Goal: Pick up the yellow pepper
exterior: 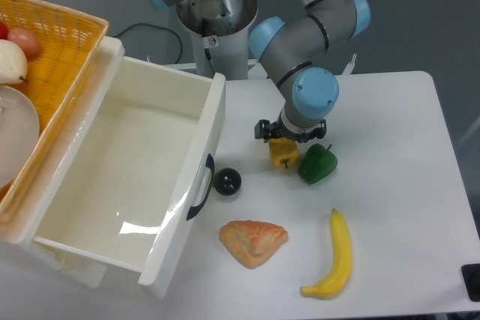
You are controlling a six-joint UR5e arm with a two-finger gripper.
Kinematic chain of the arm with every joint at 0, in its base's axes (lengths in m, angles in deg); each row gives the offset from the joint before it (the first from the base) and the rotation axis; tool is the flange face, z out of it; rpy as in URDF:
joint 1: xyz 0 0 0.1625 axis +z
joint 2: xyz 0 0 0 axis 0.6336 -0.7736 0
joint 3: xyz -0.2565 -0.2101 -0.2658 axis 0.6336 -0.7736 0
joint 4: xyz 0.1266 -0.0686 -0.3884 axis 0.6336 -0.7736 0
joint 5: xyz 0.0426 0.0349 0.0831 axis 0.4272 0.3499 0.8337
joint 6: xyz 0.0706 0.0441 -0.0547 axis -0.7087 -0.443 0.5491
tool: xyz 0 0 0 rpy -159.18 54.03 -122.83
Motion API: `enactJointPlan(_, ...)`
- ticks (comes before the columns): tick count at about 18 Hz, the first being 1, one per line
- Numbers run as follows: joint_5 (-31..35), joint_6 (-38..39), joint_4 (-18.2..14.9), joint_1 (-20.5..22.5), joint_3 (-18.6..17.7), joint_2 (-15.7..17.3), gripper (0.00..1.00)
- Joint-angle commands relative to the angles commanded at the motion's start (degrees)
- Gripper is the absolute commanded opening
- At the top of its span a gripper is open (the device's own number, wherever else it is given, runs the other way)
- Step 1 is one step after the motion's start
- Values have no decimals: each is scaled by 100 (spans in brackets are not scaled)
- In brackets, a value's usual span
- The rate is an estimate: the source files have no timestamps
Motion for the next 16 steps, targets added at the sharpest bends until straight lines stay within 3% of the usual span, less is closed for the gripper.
enactJointPlan(9,0,35,114,-97,35,-97,97)
enactJointPlan(11,9,35,114,-97,35,-106,73)
enactJointPlan(15,53,26,88,-97,62,-106,42)
enactJointPlan(16,53,35,88,-97,62,-106,27)
